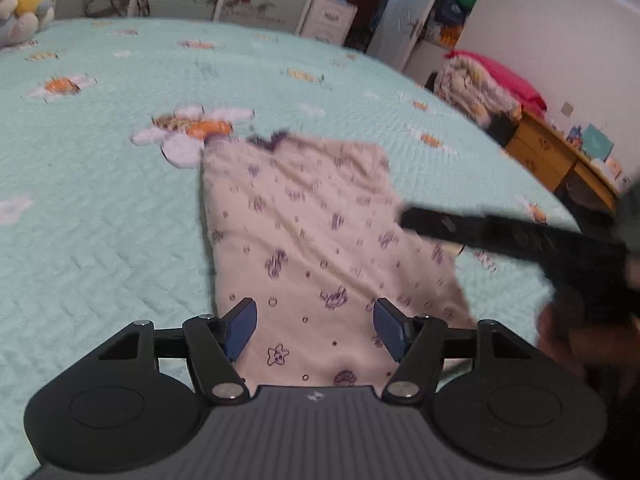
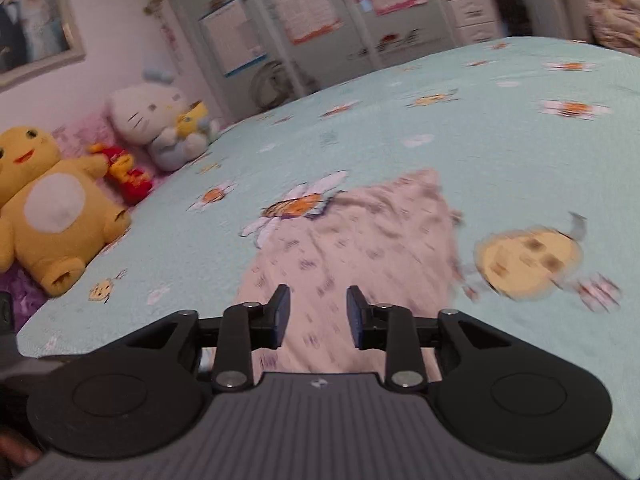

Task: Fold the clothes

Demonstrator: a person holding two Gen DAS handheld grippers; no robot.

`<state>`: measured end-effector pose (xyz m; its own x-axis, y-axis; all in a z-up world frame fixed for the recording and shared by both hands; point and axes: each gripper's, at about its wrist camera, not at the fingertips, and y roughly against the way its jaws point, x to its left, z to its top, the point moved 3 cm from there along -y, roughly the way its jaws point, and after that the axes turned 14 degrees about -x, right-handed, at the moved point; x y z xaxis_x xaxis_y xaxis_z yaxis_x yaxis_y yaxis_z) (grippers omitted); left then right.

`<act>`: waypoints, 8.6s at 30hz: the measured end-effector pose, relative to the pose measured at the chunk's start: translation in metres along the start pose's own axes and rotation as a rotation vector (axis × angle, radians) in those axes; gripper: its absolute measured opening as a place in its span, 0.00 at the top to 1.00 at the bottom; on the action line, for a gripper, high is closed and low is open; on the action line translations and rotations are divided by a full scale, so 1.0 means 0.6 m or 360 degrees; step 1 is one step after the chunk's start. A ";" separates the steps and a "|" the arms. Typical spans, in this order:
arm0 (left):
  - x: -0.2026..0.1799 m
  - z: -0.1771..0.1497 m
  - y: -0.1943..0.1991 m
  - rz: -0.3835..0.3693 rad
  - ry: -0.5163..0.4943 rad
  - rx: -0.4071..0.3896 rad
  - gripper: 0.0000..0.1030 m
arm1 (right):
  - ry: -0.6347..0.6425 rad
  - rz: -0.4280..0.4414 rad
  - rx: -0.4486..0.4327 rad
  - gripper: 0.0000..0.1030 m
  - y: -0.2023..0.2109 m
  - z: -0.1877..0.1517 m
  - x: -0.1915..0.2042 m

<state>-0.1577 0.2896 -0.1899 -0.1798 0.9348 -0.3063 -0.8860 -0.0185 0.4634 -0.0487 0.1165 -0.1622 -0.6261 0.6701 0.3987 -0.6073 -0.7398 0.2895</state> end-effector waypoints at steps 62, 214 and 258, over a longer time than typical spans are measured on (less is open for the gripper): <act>0.085 0.133 -0.186 0.0122 0.0041 -0.0165 0.29 | -0.0665 0.0055 0.0175 0.58 -0.293 0.100 -0.132; 0.143 -0.090 0.217 0.0365 0.0279 -0.0039 0.25 | 0.2412 0.0075 -0.0203 0.81 0.063 -0.314 0.285; 0.074 -0.035 0.018 -0.0105 0.0855 0.0278 0.20 | -0.1452 -0.0135 0.0079 0.65 0.164 -0.210 -0.121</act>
<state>-0.1840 0.3234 -0.2160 -0.3589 0.6196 -0.6981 -0.8272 0.1353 0.5454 -0.1249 0.0027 -0.2723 0.0614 0.4299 0.9008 -0.5988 -0.7062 0.3778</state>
